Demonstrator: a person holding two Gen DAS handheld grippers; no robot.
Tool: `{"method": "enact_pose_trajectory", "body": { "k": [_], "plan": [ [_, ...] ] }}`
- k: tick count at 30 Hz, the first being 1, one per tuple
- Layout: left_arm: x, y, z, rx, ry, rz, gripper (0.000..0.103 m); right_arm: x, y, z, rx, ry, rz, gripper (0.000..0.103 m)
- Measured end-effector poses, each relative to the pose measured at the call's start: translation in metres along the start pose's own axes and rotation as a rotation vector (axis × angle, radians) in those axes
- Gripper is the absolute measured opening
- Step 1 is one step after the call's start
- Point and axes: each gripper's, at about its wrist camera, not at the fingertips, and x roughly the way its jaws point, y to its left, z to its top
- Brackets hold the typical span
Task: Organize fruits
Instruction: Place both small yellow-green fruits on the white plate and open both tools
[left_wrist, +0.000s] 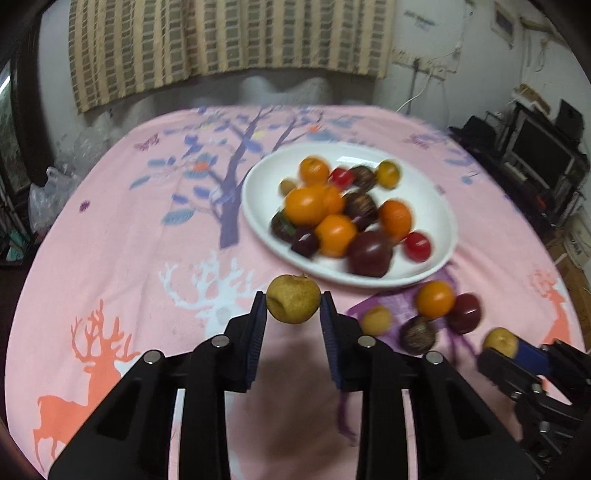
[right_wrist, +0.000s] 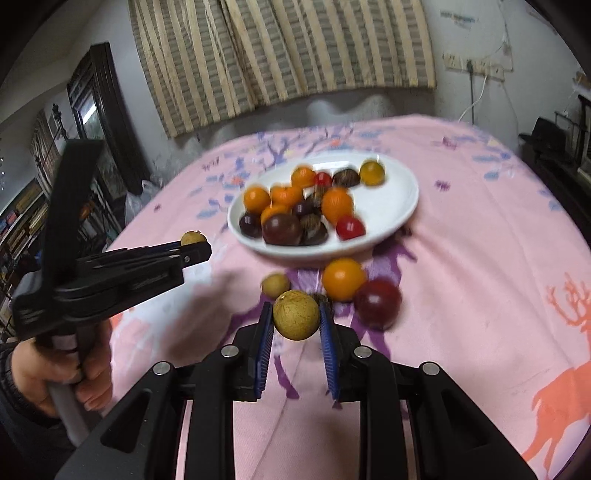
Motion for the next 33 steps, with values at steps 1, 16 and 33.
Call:
{"method": "enact_pose_trajectory", "body": {
  "k": [1,16,33],
  "plan": [
    [-0.006,-0.004,0.005,0.009,-0.018,-0.008,0.029,-0.004,0.0,0.004,0.008,-0.018,0.001,0.025],
    [0.062,-0.031,0.076,0.018,0.013,0.048,0.029,0.074,-0.044,0.091,0.103,-0.014,-0.038,0.025],
    [0.008,-0.011,0.033,-0.079,-0.062,0.058,0.09,0.042,-0.07,0.051,0.156,0.004,-0.074,0.058]
  ]
}}
